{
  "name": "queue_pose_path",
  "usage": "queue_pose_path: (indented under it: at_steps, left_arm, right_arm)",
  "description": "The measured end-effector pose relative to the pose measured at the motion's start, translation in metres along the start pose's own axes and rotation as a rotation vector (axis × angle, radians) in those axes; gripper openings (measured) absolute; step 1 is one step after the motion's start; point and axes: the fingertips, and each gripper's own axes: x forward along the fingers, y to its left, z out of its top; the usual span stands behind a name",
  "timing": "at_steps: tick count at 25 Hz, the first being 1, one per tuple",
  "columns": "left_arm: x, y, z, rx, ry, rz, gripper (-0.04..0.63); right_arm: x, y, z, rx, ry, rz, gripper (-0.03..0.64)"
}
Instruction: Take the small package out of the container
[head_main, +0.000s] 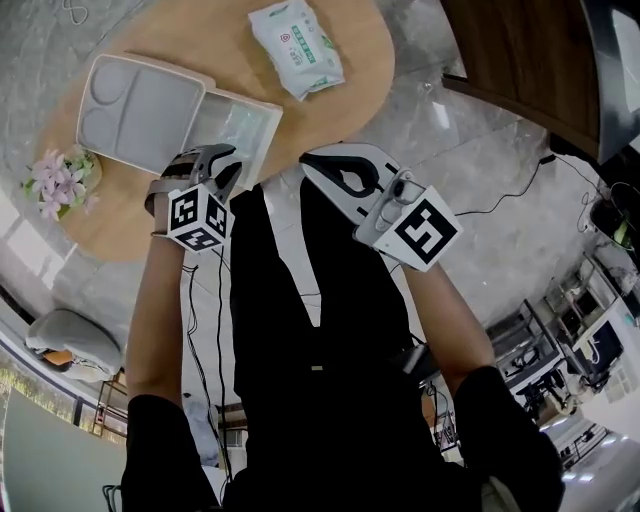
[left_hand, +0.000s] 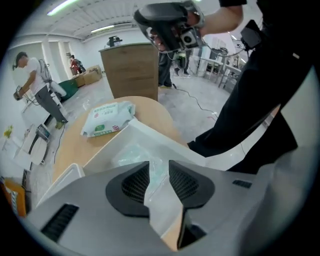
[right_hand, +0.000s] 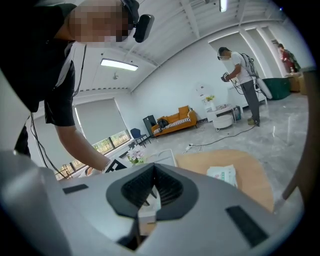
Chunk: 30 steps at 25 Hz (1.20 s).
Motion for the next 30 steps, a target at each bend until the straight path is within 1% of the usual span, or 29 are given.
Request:
queue_pose_path:
  at_steps: [3, 5, 9, 15, 18, 24, 27, 30]
  left_arm:
    - [0.013, 0.000, -0.003, 0.046, 0.035, -0.007, 0.138]
    - [0.021, 0.002, -0.006, 0.056, 0.057, -0.012, 0.150]
    - [0.034, 0.003, -0.003, 0.075, 0.075, -0.021, 0.150]
    - [0.049, -0.002, -0.008, 0.096, 0.119, -0.044, 0.150]
    - [0.055, -0.002, -0.012, 0.110, 0.144, -0.041, 0.150]
    - [0.060, 0.000, -0.011, 0.096, 0.162, -0.047, 0.146]
    - [0.061, 0.000, -0.010, 0.086, 0.152, -0.048, 0.141]
    - [0.060, 0.001, -0.010, 0.058, 0.135, -0.048, 0.126]
  right_arm:
    - [0.002, -0.005, -0.011, 0.020, 0.008, 0.001, 0.012]
    - [0.003, -0.009, -0.019, 0.028, 0.023, 0.008, 0.012]
    - [0.008, -0.014, -0.027, 0.026, 0.035, 0.028, 0.012]
    - [0.015, -0.019, -0.028, 0.021, 0.032, 0.037, 0.012]
    - [0.016, -0.021, -0.030, 0.024, 0.035, 0.040, 0.011]
    - [0.014, -0.024, -0.034, 0.036, 0.036, 0.044, 0.012]
    - [0.015, -0.024, -0.035, 0.036, 0.038, 0.050, 0.012]
    - [0.017, -0.022, -0.035, 0.035, 0.034, 0.054, 0.012]
